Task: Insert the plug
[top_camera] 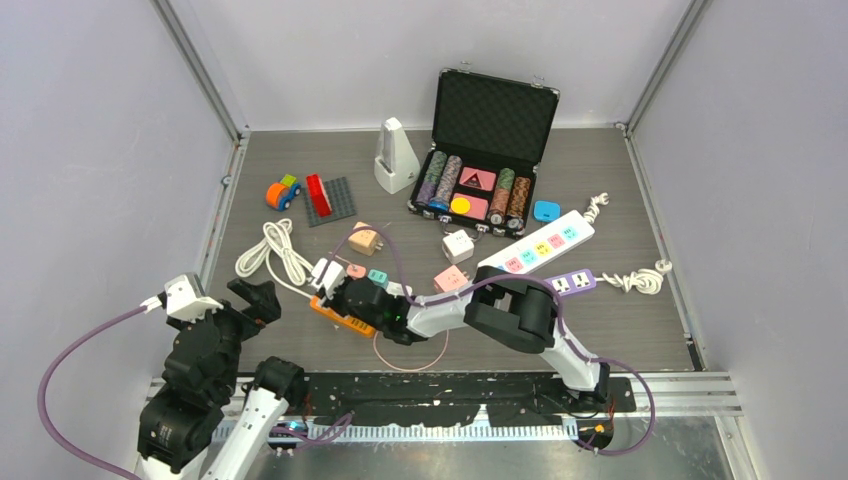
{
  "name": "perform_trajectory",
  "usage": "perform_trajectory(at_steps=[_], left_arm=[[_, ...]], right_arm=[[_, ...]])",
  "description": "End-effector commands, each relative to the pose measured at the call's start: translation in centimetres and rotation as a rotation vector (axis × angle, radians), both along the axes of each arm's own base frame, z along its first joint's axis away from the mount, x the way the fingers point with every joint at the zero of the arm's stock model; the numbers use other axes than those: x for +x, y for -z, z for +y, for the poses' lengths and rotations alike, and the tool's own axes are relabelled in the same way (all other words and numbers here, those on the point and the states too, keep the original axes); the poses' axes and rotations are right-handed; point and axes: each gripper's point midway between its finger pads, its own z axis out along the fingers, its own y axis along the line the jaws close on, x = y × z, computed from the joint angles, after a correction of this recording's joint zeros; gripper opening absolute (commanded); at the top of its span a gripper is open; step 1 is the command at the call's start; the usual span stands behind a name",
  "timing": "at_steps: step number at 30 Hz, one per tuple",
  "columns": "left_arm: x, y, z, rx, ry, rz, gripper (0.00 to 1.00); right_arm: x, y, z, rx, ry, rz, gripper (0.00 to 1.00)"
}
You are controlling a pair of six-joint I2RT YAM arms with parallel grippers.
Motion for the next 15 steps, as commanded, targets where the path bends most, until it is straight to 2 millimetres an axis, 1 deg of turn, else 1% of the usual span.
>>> perform_trajectory(at_steps=[1, 4, 8, 13, 15], left_arm=[[0.0, -1.2, 0.1, -0.008, -0.005, -0.032, 0.99], [0.0, -1.1, 0.1, -0.008, -0.004, -0.032, 0.99], [0.1, -1.1, 0.1, -0.008, -0.004, -0.032, 0.99], [0.2, -1.0, 0.0, -0.008, -0.001, -0.03, 0.99], [0.2, -1.0, 0.0, -0.007, -0.002, -0.029, 0.99]], right_arm=[[-0.8, 1.8, -0.3, -0.039, -0.055, -0.012, 0.05], [-1.1, 1.8, -1.0, -0.04, -0.071, -0.026, 0.05], [-0.8, 1.8, -1.5, -0.062, -0.053, -0.054, 0.05], [-0.2, 1.5, -1.5, -0.084, -0.036, -0.077, 0.05], [-0.2, 1.7, -1.3, -0.092, -0.038, -0.079, 0.05]])
